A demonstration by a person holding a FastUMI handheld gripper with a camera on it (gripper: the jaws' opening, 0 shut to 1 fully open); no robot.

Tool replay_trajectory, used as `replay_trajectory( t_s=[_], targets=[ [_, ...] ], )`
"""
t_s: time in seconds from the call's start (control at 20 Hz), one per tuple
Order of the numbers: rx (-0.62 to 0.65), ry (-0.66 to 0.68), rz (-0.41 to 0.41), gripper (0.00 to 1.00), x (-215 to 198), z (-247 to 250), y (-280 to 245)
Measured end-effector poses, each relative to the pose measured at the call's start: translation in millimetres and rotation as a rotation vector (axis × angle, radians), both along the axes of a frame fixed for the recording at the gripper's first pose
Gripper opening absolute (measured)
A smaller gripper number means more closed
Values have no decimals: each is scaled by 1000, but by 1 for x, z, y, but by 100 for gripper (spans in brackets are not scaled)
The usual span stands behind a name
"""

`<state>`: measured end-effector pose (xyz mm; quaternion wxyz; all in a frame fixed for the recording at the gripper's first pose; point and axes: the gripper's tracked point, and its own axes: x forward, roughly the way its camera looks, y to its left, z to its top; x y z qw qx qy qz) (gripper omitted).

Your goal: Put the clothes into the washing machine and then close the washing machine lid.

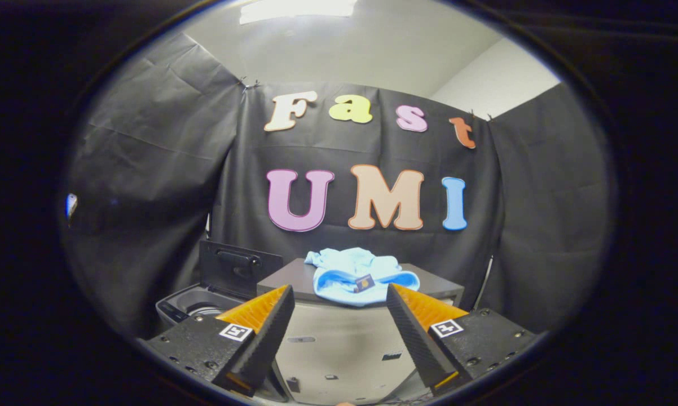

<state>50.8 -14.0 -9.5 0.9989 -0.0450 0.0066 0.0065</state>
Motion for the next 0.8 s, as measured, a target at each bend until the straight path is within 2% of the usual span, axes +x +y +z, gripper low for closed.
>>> replay_trajectory(
  t_s=[0.4, 0.6, 0.8],
  targets=[
    [16, 76, 78, 99, 113, 30, 2],
    [-48, 157, 26, 99, 170, 8, -11],
    [-101, 240, -42, 99, 207, -26, -25]
  ],
)
